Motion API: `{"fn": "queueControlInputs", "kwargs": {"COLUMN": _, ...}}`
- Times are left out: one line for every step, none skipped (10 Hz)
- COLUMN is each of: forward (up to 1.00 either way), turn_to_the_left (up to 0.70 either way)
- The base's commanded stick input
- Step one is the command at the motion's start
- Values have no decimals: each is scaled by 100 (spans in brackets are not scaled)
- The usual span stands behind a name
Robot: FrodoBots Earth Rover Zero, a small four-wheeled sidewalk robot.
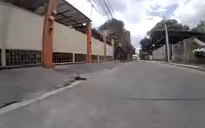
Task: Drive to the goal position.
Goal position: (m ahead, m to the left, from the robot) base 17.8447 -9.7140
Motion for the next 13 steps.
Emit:
{"fn": "queueControlInputs", "kwargs": {"forward": 100, "turn_to_the_left": 4}}
{"fn": "queueControlInputs", "kwargs": {"forward": 100, "turn_to_the_left": 0}}
{"fn": "queueControlInputs", "kwargs": {"forward": 100, "turn_to_the_left": -25}}
{"fn": "queueControlInputs", "kwargs": {"forward": 100, "turn_to_the_left": -36}}
{"fn": "queueControlInputs", "kwargs": {"forward": 100, "turn_to_the_left": -36}}
{"fn": "queueControlInputs", "kwargs": {"forward": 100, "turn_to_the_left": -36}}
{"fn": "queueControlInputs", "kwargs": {"forward": 100, "turn_to_the_left": -36}}
{"fn": "queueControlInputs", "kwargs": {"forward": 100, "turn_to_the_left": -36}}
{"fn": "queueControlInputs", "kwargs": {"forward": 100, "turn_to_the_left": -36}}
{"fn": "queueControlInputs", "kwargs": {"forward": 100, "turn_to_the_left": -36}}
{"fn": "queueControlInputs", "kwargs": {"forward": 100, "turn_to_the_left": -36}}
{"fn": "queueControlInputs", "kwargs": {"forward": 100, "turn_to_the_left": -36}}
{"fn": "queueControlInputs", "kwargs": {"forward": 100, "turn_to_the_left": -36}}
